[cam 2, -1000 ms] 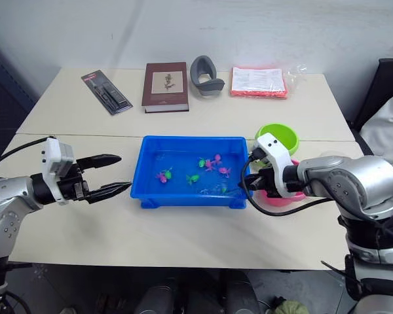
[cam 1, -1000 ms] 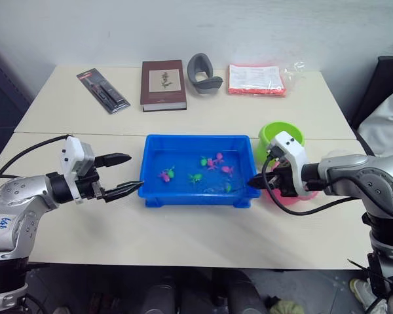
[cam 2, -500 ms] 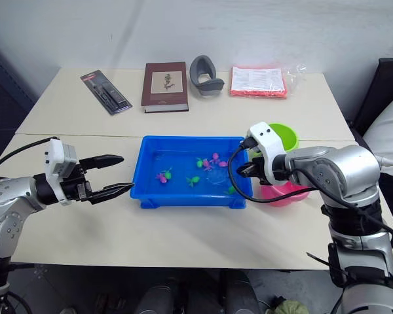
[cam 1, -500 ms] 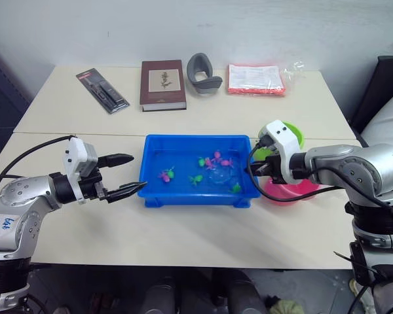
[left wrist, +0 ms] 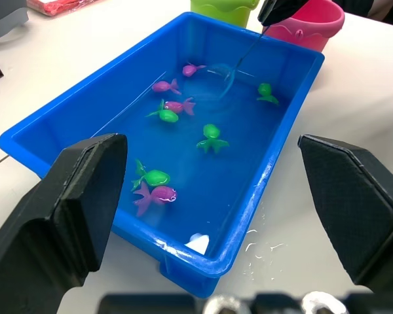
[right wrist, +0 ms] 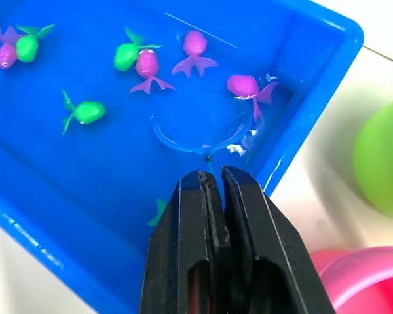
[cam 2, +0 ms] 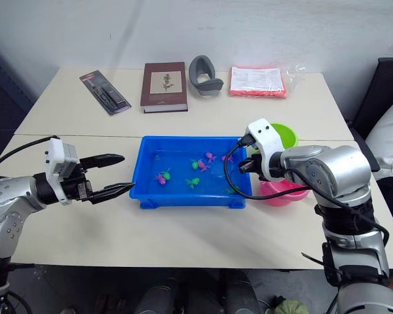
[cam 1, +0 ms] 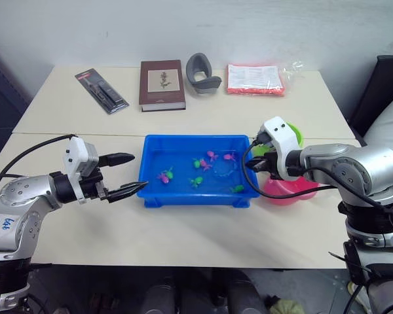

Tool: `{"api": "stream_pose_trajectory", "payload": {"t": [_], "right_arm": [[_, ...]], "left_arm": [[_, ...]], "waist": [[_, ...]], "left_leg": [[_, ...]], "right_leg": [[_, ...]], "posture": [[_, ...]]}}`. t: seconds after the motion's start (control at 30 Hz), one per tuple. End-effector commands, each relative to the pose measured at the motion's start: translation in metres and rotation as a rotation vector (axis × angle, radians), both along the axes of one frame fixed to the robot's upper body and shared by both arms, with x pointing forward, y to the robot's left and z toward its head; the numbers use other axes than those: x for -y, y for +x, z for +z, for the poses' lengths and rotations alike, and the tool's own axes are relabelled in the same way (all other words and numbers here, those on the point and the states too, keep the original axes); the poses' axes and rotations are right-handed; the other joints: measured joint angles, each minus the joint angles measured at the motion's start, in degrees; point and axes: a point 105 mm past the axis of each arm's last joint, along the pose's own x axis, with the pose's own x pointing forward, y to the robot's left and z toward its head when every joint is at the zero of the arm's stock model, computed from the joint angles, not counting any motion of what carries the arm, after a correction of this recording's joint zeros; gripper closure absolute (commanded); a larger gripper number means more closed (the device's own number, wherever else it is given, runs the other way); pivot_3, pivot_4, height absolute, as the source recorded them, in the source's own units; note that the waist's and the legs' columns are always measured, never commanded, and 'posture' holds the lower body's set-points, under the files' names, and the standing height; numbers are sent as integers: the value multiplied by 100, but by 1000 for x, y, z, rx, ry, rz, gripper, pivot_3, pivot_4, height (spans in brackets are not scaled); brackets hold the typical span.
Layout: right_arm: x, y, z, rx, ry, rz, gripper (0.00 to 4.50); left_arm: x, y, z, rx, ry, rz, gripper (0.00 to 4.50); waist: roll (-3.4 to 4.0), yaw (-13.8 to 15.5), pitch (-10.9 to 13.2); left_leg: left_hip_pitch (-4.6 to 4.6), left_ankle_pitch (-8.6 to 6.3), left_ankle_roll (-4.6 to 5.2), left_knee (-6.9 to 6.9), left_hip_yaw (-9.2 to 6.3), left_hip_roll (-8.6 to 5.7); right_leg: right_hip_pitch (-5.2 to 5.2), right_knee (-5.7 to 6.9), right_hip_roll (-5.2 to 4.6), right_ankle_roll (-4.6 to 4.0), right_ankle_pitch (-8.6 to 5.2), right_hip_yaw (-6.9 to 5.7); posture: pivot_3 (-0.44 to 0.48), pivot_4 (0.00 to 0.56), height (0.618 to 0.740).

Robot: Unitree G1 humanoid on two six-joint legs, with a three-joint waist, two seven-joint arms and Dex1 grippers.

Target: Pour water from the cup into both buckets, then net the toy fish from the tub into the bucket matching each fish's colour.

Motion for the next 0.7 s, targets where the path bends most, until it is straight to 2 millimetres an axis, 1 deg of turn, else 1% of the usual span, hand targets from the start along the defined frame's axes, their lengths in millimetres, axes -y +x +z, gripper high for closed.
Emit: {"api": "stream_pose_trajectory", "payload": {"t": [0.03, 0.13, 0.2, 0.27, 0.53, 0.7], "right_arm": [[-4, 2, 16, 84, 7, 3, 4500], [-13, -3, 14, 25, 90, 8, 4500], [-15, -4, 13, -9, 117, -3, 4500], [-12, -4, 10, -25, 107, -21, 4500], [0, 2, 9, -21, 66, -89, 4500], [5, 6, 11, -22, 84, -125, 4500]], "left_arm": [[5, -2, 9, 42, -6, -20, 11], [5, -1, 9, 44, -7, -22, 11], [6, -1, 10, 45, -7, -23, 11], [6, 0, 10, 47, -7, -23, 11], [8, 0, 10, 48, -10, -23, 11], [8, -1, 10, 49, -18, -19, 11]], "waist": [[0, 2, 0], [0, -12, 0], [0, -9, 0], [0, -12, 0], [0, -33, 0], [0, -60, 0]], "left_leg": [[0, 0, 0, 0, 0, 0], [0, 0, 0, -1, 0, 0], [0, 1, -1, -2, 0, 1], [0, 1, 0, -2, 0, 0], [-1, 1, 0, -9, 0, -1], [-1, 1, 0, -10, 0, -1]], "right_leg": [[0, 0, 0, 0, 0, 0], [0, 0, 0, 0, 0, 0], [0, 6, 1, 0, 0, 0], [-1, 25, 0, 0, 0, 0], [-2, 20, 0, 0, 0, 0], [-2, 20, 1, 0, 0, -1]], "posture": [[0, 150, 740], [0, 150, 740], [0, 150, 740], [0, 150, 740], [0, 150, 740], [0, 150, 740]]}}
